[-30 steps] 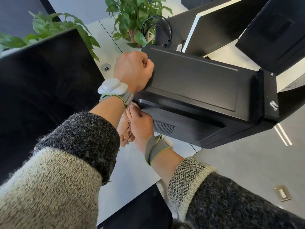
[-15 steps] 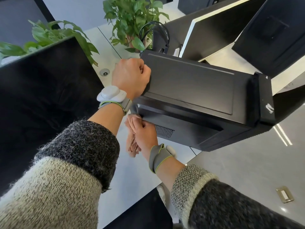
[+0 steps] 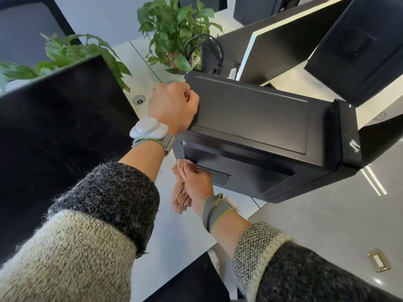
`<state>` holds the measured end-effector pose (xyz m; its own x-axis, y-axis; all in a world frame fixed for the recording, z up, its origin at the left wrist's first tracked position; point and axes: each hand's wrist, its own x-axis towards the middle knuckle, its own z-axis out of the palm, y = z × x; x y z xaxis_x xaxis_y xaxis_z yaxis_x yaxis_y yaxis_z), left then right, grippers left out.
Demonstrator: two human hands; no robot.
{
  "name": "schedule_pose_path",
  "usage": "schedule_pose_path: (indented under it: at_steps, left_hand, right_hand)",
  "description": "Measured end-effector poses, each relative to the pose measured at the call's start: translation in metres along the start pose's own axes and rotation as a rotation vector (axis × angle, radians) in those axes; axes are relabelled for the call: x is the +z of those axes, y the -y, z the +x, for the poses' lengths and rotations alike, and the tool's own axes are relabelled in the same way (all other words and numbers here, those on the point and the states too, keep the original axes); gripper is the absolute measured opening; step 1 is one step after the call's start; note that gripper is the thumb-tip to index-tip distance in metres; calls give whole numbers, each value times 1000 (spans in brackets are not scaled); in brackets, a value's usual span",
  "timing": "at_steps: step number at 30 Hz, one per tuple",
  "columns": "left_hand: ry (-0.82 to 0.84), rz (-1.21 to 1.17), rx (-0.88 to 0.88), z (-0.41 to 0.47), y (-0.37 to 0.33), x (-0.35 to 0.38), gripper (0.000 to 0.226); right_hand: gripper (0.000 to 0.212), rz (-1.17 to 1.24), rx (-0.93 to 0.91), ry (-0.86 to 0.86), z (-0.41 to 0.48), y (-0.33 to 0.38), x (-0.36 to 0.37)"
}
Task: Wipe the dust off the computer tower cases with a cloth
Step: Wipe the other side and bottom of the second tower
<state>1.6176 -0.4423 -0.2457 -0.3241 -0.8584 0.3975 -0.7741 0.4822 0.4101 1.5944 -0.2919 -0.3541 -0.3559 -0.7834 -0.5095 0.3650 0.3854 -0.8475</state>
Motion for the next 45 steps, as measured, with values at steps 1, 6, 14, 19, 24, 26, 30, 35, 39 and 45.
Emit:
schedule_pose_path:
  at_steps: [1,6,14,19,24,26,30,35,39,45]
  left_hand:
    - [2,7,-12,0,-1,0,38]
    - [-5,-2,-5,2,-1,0,38]
    - [-14,3,17,0,1,4,38]
    - [-20,15,18,3,0,0,40]
    - [-12,10,6,0,0,0,40]
    - [-3,2,2,2,-1,1,39]
    - [-18,8,3,2,-1,-1,37]
    - [-10,-7,-11,-2,-1,0,38]
    - [9,-16,-25,2,-2,-1,37]
    - [1,-37,-27,1,-1,1,38]
  right_hand:
    - [42,-17,-29,3,-1,1,-1]
    - [34,-110,-177,-25,-2,7,-9]
    - [36,-20,-8,-48,-8,10,-15]
    - [38,-93,-52,-42,-7,10,-20]
    - [38,-45,27,-66,-10,11,-14]
    - [44,-68,-36,-60,-14,18,-14]
    - [36,-48,-16,-38,-13,19,-15]
    - [28,88,114,-13,-14,9,-13]
    - [35,42,24,-23,-17,25,-10]
    - [39,66,192,-70,-14,20,-12]
